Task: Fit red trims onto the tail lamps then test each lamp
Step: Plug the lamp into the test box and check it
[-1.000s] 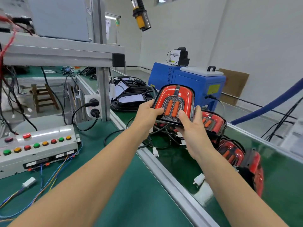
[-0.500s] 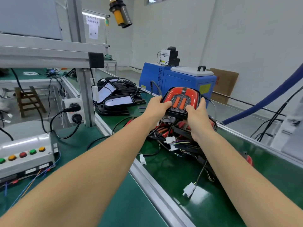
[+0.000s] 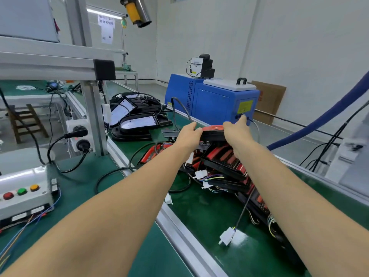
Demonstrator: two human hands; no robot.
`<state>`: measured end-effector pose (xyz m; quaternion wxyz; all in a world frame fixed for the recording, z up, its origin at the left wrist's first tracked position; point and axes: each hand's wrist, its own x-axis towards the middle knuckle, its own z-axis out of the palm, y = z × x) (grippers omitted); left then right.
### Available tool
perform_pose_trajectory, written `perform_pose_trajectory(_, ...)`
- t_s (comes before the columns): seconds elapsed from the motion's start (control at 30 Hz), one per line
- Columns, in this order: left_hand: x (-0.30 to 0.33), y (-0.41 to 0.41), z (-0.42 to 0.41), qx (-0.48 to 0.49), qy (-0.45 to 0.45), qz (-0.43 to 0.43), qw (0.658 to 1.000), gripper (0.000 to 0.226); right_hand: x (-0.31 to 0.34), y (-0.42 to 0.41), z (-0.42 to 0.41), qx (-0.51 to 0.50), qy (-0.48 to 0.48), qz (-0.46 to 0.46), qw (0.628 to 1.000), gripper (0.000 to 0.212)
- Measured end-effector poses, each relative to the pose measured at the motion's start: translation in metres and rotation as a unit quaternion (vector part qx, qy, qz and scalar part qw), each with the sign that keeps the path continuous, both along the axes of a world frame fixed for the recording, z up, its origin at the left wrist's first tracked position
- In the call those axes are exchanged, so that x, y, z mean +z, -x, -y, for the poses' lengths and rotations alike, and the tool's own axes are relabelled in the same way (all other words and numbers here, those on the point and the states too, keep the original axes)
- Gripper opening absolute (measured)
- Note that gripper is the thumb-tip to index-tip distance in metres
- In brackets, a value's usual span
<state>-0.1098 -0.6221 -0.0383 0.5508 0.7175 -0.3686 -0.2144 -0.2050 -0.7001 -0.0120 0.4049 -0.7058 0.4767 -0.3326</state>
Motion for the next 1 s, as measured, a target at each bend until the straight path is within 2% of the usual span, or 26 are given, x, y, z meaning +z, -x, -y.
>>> perform_pose_trajectory(0.07, -0.002, -0.005, 0.0, -0.006, -0.003, -0.001, 1.0, 0.031, -0.002, 0.004, 0.004, 0.055, 0.006, -0.039, 0.998, 0.041)
perform_pose_trajectory(0.13, -0.005, -0.01, 0.0, -0.007, -0.006, -0.006, 1.0, 0.033, -0.007, 0.009, 0.006, 0.083, 0.011, -0.052, 0.995, 0.057)
perform_pose_trajectory(0.2, -0.011, -0.012, -0.002, 0.0, -0.021, 0.032, 0.999, 0.029, -0.013, 0.011, 0.004, 0.095, 0.03, -0.055, 0.994, 0.067)
perform_pose_trajectory(0.3, -0.015, -0.013, -0.006, 0.031, -0.073, 0.099, 0.992, 0.033, -0.021, 0.007, -0.003, 0.093, 0.097, -0.083, 0.987, 0.066)
perform_pose_trajectory(0.4, -0.025, -0.02, -0.005, 0.067, -0.126, 0.149, 0.979, 0.035, -0.029, -0.002, -0.006, 0.078, 0.161, -0.155, 0.971, 0.068)
perform_pose_trajectory(0.57, -0.041, -0.025, -0.008, 0.055, -0.182, 0.177, 0.966, 0.05, -0.032, -0.009, -0.001, 0.053, 0.18, -0.279, 0.942, 0.068)
perform_pose_trajectory(0.67, -0.042, -0.025, -0.013, 0.032, -0.211, 0.232, 0.949, 0.053, -0.033, -0.007, 0.001, 0.052, 0.207, -0.284, 0.935, 0.068)
perform_pose_trajectory(0.87, -0.039, -0.018, -0.027, 0.083, -0.291, 0.392, 0.869, 0.072, -0.034, -0.001, -0.002, 0.119, 0.321, -0.281, 0.897, 0.044)
perform_pose_trajectory(1.0, -0.037, -0.021, -0.03, 0.065, -0.28, 0.389, 0.875, 0.07, -0.031, 0.001, -0.004, 0.115, 0.314, -0.286, 0.898, 0.048)
